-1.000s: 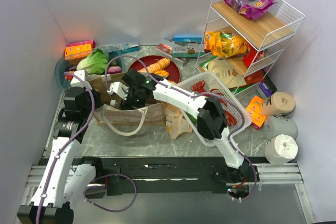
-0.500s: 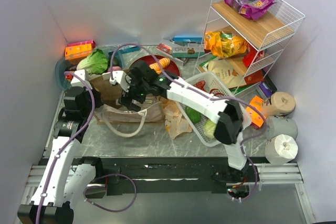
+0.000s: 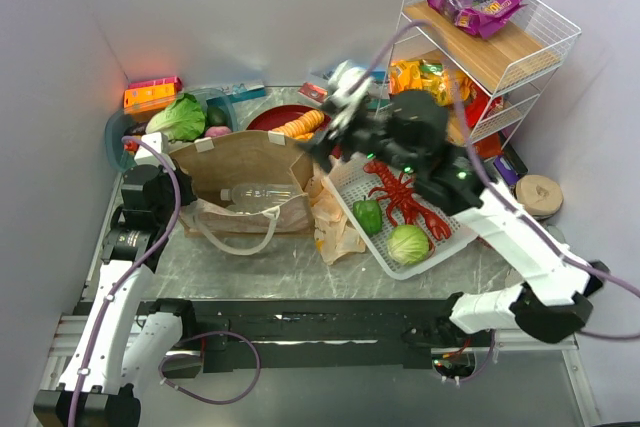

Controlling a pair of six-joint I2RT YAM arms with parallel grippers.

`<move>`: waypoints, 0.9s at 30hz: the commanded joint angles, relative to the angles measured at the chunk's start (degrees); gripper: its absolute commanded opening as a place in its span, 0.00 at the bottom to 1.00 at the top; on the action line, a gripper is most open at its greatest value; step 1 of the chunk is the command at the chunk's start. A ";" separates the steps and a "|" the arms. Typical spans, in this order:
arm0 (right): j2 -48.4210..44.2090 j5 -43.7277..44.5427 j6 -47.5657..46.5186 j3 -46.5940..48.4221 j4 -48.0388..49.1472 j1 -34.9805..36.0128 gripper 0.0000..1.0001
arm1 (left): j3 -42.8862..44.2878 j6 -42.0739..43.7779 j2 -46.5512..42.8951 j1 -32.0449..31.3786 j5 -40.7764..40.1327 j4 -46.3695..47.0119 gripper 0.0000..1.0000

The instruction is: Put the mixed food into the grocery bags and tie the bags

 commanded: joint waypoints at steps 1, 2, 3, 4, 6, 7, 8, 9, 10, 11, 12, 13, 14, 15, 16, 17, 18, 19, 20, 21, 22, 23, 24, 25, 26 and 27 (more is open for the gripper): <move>-3.64 13.34 6.96 -2.87 0.71 -7.72 0.86 | 0.24 0.25 -0.64 0.25 -0.36 3.37 0.01; -4.70 14.25 7.49 -3.22 1.50 -9.30 0.86 | 0.15 0.25 -0.56 0.25 -0.27 3.46 0.01; -6.36 15.74 7.58 -3.48 3.68 -12.89 0.86 | 0.15 0.25 -0.55 0.25 -0.19 3.46 0.01; -6.73 18.02 7.49 -3.31 4.75 -14.49 0.87 | 0.24 0.25 -0.55 0.25 -0.19 3.46 0.01; -6.64 17.86 6.44 -0.78 6.42 -18.70 0.87 | 0.15 0.33 -0.55 0.25 -0.19 3.37 0.01; -6.21 17.78 5.92 0.46 6.86 -22.46 0.87 | 0.07 0.25 -0.55 0.25 -0.10 3.37 0.01; -5.42 18.73 4.52 2.04 7.13 -23.98 0.88 | 0.06 0.25 -0.55 0.25 -0.10 3.37 0.01; -2.97 19.87 3.72 5.88 7.05 -25.30 0.89 | 0.15 0.25 -0.55 0.25 -0.01 3.28 0.01; -1.47 21.54 2.84 8.10 6.44 -27.75 0.90 | 0.07 0.33 -0.47 0.25 -0.01 3.28 0.01; 0.11 23.47 1.35 10.21 5.91 -29.08 0.90 | 0.15 0.34 -0.38 0.25 0.08 3.20 0.01; 3.52 24.10 1.08 14.49 5.47 -30.66 0.91 | 0.07 0.34 -0.38 0.25 0.16 3.11 0.01; 5.12 24.28 1.08 16.62 4.16 -32.07 0.91 | 0.06 0.42 -0.20 0.25 0.17 3.11 0.01; 6.70 24.45 1.86 18.56 3.62 -35.30 0.91 | 0.15 0.42 -0.12 0.25 0.34 3.11 0.01; 9.85 25.24 2.74 22.49 2.83 -36.81 0.92 | 0.15 0.42 -0.03 0.25 0.43 3.02 0.01; 11.45 25.33 3.88 24.71 0.39 -38.22 0.93 | 0.24 0.42 -0.03 0.25 0.43 3.02 0.01; 13.03 24.90 6.06 27.08 -1.55 -41.11 0.93 | 0.24 0.42 -0.03 0.25 0.43 3.02 0.01; 15.83 24.20 7.13 31.10 -2.87 -42.27 0.96 | 0.15 0.42 -0.11 0.25 0.60 2.93 0.01; 16.82 24.02 8.10 32.45 -3.84 -43.41 0.97 | 0.07 0.42 -0.12 0.25 0.61 3.02 0.01; 17.61 23.32 9.76 33.33 -5.07 -45.25 0.97 | 0.15 0.42 -0.12 0.25 0.69 3.11 0.01; 18.40 22.88 10.65 33.86 -5.34 -46.22 0.98 | 0.15 0.42 -0.12 0.25 0.78 3.11 0.01; 18.58 21.91 11.35 33.70 -5.52 -46.93 0.98 | 0.07 0.42 -0.12 0.34 0.87 3.11 0.01; 18.67 21.38 11.79 33.43 -5.00 -47.55 0.99 | 0.15 0.42 -0.12 0.25 0.87 3.11 0.01; 18.76 21.03 11.71 31.95 -4.47 -48.51 0.99 | 0.07 0.42 -0.12 0.25 0.87 3.19 0.01; 18.76 19.90 11.45 31.33 -3.95 -48.95 0.99 | 0.15 0.42 -0.12 0.25 0.96 3.19 0.01; 18.85 19.45 10.84 30.71 -3.51 -49.31 0.99 | 0.15 0.42 -0.20 0.25 0.96 3.19 0.01; 19.46 19.53 10.75 30.62 -3.59 -49.92 0.99 | 0.15 0.42 -0.12 0.25 0.96 3.19 0.01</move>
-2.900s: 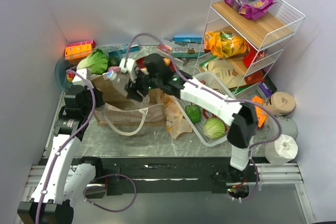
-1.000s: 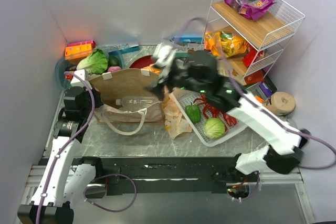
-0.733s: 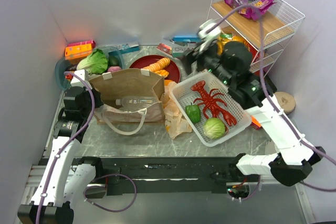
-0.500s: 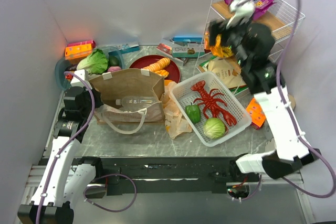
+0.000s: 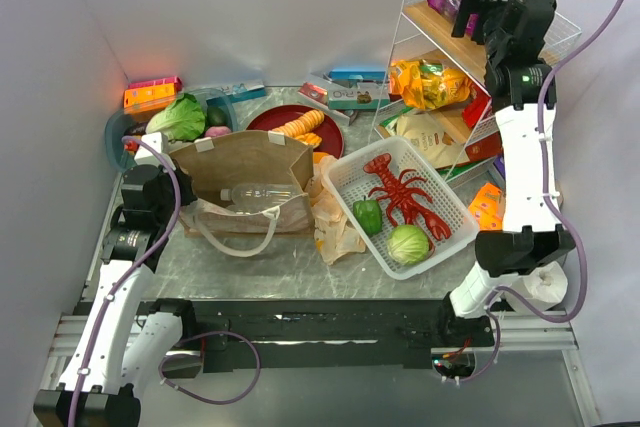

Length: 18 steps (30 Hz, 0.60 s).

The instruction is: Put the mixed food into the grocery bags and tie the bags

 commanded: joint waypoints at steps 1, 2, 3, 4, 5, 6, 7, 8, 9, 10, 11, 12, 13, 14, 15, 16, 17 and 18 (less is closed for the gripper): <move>0.16 -2.11 1.43 0.41 0.37 -1.75 0.99 | 0.15 0.42 -0.18 0.23 0.93 3.17 0.01; 0.60 -1.76 1.69 0.85 0.10 -1.93 0.99 | 0.07 0.42 -0.18 0.23 0.94 3.17 0.01; 1.65 -1.75 1.87 1.72 -0.33 -2.10 0.98 | 0.15 0.42 -0.09 0.23 0.94 3.17 0.01; 2.18 -1.75 1.79 2.17 -0.51 -2.28 0.98 | 0.15 0.42 -0.01 0.23 0.94 3.26 0.01; 3.14 -1.41 1.52 2.87 -0.51 -2.28 0.98 | 0.07 0.51 -0.09 0.23 0.94 3.26 0.01; 3.68 -0.88 1.43 3.14 -0.43 -2.19 0.97 | 0.15 0.51 -0.01 0.23 0.94 3.26 0.01; 4.12 -0.35 1.43 3.57 -0.34 -2.28 0.97 | 0.07 0.51 -0.01 0.23 0.85 3.17 0.01; 4.56 0.09 1.09 3.84 -0.43 -2.28 0.97 | 0.15 0.51 0.08 0.23 0.76 3.17 0.01; 5.60 1.66 1.08 4.80 -0.77 -2.28 0.97 | 0.07 0.51 0.17 0.23 0.67 3.00 0.01; 6.14 2.46 0.99 5.24 -1.21 -2.28 0.96 | 0.15 0.51 0.26 0.23 0.67 3.08 0.01; 6.66 3.16 0.99 5.33 -1.22 -2.28 0.96 | 0.15 0.51 0.35 0.23 0.50 3.08 0.01; 6.84 4.56 0.99 5.07 -1.04 -2.28 0.96 | 0.24 0.51 0.43 0.32 0.50 3.08 0.01; 7.02 5.18 0.82 4.81 -0.61 -2.28 0.96 | 0.15 0.51 0.52 0.23 0.50 3.08 0.01; 7.37 5.45 0.64 4.37 -0.51 -2.28 0.96 | 0.24 0.51 0.52 0.23 0.50 3.08 0.01; 7.46 6.67 0.47 4.37 -0.43 -2.28 0.95 | 0.15 0.51 0.52 0.23 0.58 3.08 0.01; 7.72 6.86 0.21 4.46 -0.43 -2.28 0.95 | 0.15 0.51 0.70 0.23 0.58 3.08 0.01; 8.16 6.95 0.12 4.54 -0.34 -2.37 0.94 | 0.24 0.51 0.79 0.32 0.58 3.00 0.01; 8.34 7.03 0.03 4.46 -0.08 -2.54 0.93 | 0.24 0.51 0.87 0.32 0.58 3.08 0.01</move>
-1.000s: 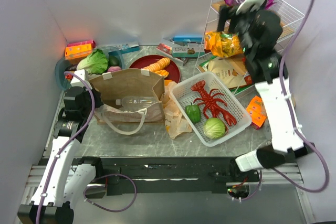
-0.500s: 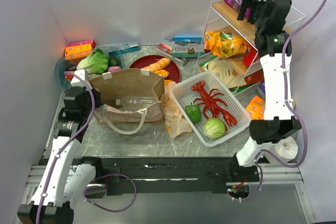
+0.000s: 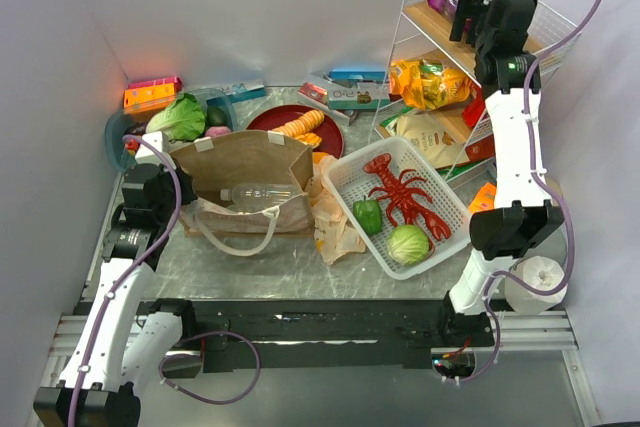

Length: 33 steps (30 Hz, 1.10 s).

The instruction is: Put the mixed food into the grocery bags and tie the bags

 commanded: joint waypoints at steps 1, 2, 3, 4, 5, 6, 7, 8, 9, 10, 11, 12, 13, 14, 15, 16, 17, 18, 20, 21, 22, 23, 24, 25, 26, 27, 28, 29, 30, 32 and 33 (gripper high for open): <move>0.62 2.69 -1.41 1.59 2.31 -0.62 0.91 | 0.33 0.49 0.28 0.32 0.47 2.76 0.01; 0.97 2.33 -1.59 1.51 3.27 -0.62 0.90 | 0.33 0.49 0.37 0.32 0.47 2.76 0.01; 1.15 2.07 -1.77 1.59 3.63 -0.71 0.84 | 0.33 0.49 0.37 0.32 0.65 2.84 0.01; 1.41 1.80 -2.29 1.77 3.89 -0.71 0.80 | 0.33 0.49 0.37 0.23 0.65 2.85 0.01; 1.94 1.89 -2.56 2.46 3.98 -0.71 0.77 | 0.24 0.49 0.37 0.32 0.74 2.76 0.01; 2.20 1.98 -2.65 2.65 4.07 -0.71 0.67 | 0.33 0.58 0.37 0.32 0.65 2.76 0.01; 2.21 1.98 -3.26 2.73 4.33 -0.71 0.61 | 0.24 0.58 0.46 0.32 0.65 2.76 0.01; 2.03 1.54 -3.53 2.30 4.59 -0.62 0.45 | 0.33 0.58 0.37 0.32 0.56 2.76 0.01; 1.68 1.36 -3.62 2.03 5.12 -0.71 0.33 | 0.33 0.58 0.28 0.32 0.56 2.67 0.01; 1.24 1.01 -3.53 1.60 5.47 -0.71 0.25 | 0.33 0.58 0.28 0.32 0.56 2.67 0.01; -0.33 -0.12 -3.44 0.20 5.91 -0.71 0.15 | 0.24 0.58 0.28 0.32 0.56 2.76 0.01; -1.39 -0.83 -3.18 -0.94 6.78 -0.71 0.11 | 0.33 0.58 0.20 0.32 0.65 2.84 0.01; -2.70 -1.62 -2.65 -2.26 9.05 -0.62 0.08 | 0.33 0.58 0.37 0.32 0.74 2.85 0.01; -5.41 -2.67 -2.48 -4.88 10.47 -0.71 0.00 | 0.24 0.58 0.37 0.32 0.74 2.85 0.01; -6.66 -3.99 -2.21 -5.69 11.27 -0.71 0.00 | 0.33 0.58 0.46 0.32 0.83 2.85 0.01; -7.89 -4.96 -1.34 -6.31 12.32 -0.71 0.00 | 0.33 0.58 0.37 0.32 0.91 3.02 0.01; -10.16 -6.10 -0.90 -7.10 12.68 -0.62 0.00 | 0.33 0.66 0.46 0.32 0.91 2.93 0.01; -11.40 -8.54 -0.37 -7.54 13.03 -0.53 0.00 | 0.33 0.58 0.29 0.32 1.00 2.93 0.01; -15.87 -11.11 0.25 -10.95 16.26 0.51 0.00 | 0.33 0.58 0.37 0.32 1.00 2.93 0.01; -17.64 -11.99 0.08 -12.54 18.11 1.04 0.00 | 0.33 0.58 0.28 0.32 0.91 2.85 0.01; -19.31 -13.48 -0.53 -14.21 19.61 1.74 0.00 | 0.24 0.58 0.28 0.32 0.91 2.85 0.01; -21.94 -14.10 -0.89 -16.32 21.63 2.62 0.00 | 0.33 0.58 0.28 0.32 1.00 2.93 0.01; -22.75 -14.37 -1.15 -16.68 21.82 3.94 0.00 | 0.33 0.58 0.20 0.32 0.91 2.93 0.01; -23.45 -16.11 -1.50 -16.60 21.39 4.73 0.00 | 0.33 0.58 0.11 0.32 1.00 2.93 0.01; -24.24 -16.65 -1.68 -15.90 20.51 5.35 0.00 | 0.24 0.58 0.11 0.32 1.00 2.76 0.01; -24.77 -16.92 -2.12 -16.25 20.16 7.10 0.00 | 0.33 0.58 -0.07 0.32 1.00 2.84 0.01; -25.73 -16.48 -3.69 -16.95 20.50 8.24 0.00 | 0.33 0.49 -0.07 0.32 1.00 2.76 0.01; -27.66 -16.22 -4.75 -18.87 20.94 9.47 0.00 | 0.24 0.49 -0.15 0.32 1.00 2.76 0.01; -28.55 -15.78 -5.89 -19.93 22.25 12.44 0.00 | 0.24 0.49 -0.16 0.32 1.00 2.76 0.01; -30.56 -15.60 -7.57 -21.95 22.79 14.84 0.00 | 0.33 0.49 -0.24 0.32 0.91 2.76 0.01; -30.93 -16.30 -7.40 -21.96 22.44 15.46 0.00 | 0.24 0.49 -0.33 0.32 1.00 2.76 0.01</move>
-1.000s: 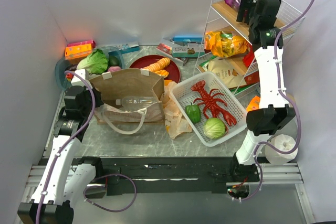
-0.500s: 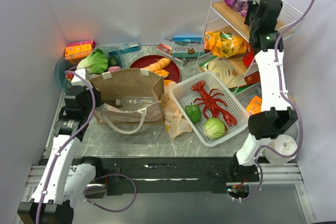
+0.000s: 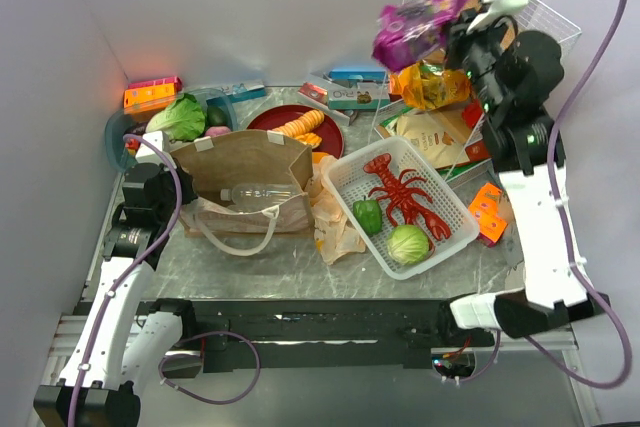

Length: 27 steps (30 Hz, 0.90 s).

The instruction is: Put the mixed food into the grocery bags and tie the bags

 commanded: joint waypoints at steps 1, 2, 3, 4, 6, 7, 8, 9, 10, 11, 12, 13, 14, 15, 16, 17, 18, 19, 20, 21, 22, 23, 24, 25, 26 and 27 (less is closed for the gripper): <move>-4.48 -2.73 -1.94 -0.85 9.35 4.64 0.00 | 0.24 0.49 -0.90 0.32 1.13 2.41 0.01; -5.00 -4.21 -2.01 -1.37 9.25 5.35 0.00 | 0.33 0.49 -0.81 0.32 0.96 2.41 0.01; -5.18 -4.32 -2.01 -1.90 9.25 6.05 0.00 | 0.15 0.49 -0.81 0.32 1.05 2.32 0.01; -5.45 -4.58 -2.36 -2.51 9.34 8.14 0.00 | 0.24 0.49 -0.81 0.32 1.05 2.41 0.01; -5.01 -3.71 -2.63 -3.92 9.08 11.05 0.00 | 0.33 0.58 -0.90 0.32 0.96 2.41 0.01; -4.23 -2.74 -3.24 -4.27 8.47 12.72 0.00 | 0.33 0.58 -0.90 0.32 0.96 2.32 0.01; -3.61 -2.04 -3.33 -4.97 8.11 16.22 0.00 | 0.24 0.58 -0.81 0.32 0.87 2.32 0.01; -3.08 -1.42 -2.99 -5.33 7.67 17.56 0.00 | 0.33 0.58 -0.90 0.32 0.87 2.32 0.01; -2.21 -1.42 -0.98 -5.94 7.58 18.79 0.00 | 0.24 0.58 -0.99 0.32 0.78 2.23 0.01; -1.85 -1.94 -0.09 -7.69 8.19 20.80 0.00 | 0.24 0.58 -0.99 0.32 0.78 2.23 0.01; -1.50 -2.12 0.70 -8.75 8.72 22.04 0.00 | 0.24 0.58 -0.99 0.32 0.70 2.23 0.01; -0.89 -1.60 1.49 -9.80 9.33 23.53 0.00 | 0.15 0.58 -1.08 0.32 0.78 2.32 0.01; -0.53 -1.51 1.67 -11.55 10.30 24.85 0.00 | 0.15 0.49 -0.99 0.32 0.70 2.32 0.01; -0.09 -1.59 2.02 -11.92 10.22 27.39 0.00 | 0.07 0.49 -0.99 0.32 0.87 2.32 0.01; 0.87 -1.94 3.07 -12.10 10.04 28.54 0.00 | 0.06 0.49 -0.90 0.32 0.96 2.41 0.01; 1.40 -2.47 3.60 -12.36 9.96 29.51 0.00 | 0.06 0.49 -0.81 0.32 0.96 2.32 0.01; 1.93 -2.99 5.09 -12.36 9.69 31.52 0.00 | 0.06 0.49 -0.81 0.32 1.13 2.32 0.01; 3.06 -3.52 5.80 -12.71 9.78 32.24 0.00 | 0.15 0.49 -0.73 0.32 1.05 2.41 0.01; 3.77 -4.74 6.24 -13.06 10.13 33.12 0.00 | 0.24 0.49 -0.64 0.32 1.05 2.32 0.01; 4.65 -4.67 6.51 -13.06 9.96 34.00 0.00 | 0.24 0.49 -0.64 0.32 1.13 2.41 0.01; 6.92 -4.23 6.51 -12.80 9.61 35.48 0.00 | 0.15 0.49 -0.64 0.32 1.22 2.50 0.01; 8.34 -3.10 6.42 -11.32 8.82 36.02 0.00 | 0.15 0.49 -0.64 0.32 1.22 2.50 0.01; 9.57 -2.91 6.34 -10.35 8.03 36.29 0.00 | 0.15 0.49 -0.64 0.32 1.22 2.50 0.01; 12.10 -2.91 6.33 -9.38 6.63 37.07 0.00 | 0.07 0.49 -0.72 0.32 1.31 2.41 0.01; 13.35 -2.91 6.33 -7.81 6.27 37.43 0.00 | 0.06 0.49 -0.72 0.32 1.40 2.41 0.01; 14.49 -2.04 5.90 -7.18 6.00 37.87 0.00 | 0.06 0.49 -0.72 0.32 1.31 2.50 0.01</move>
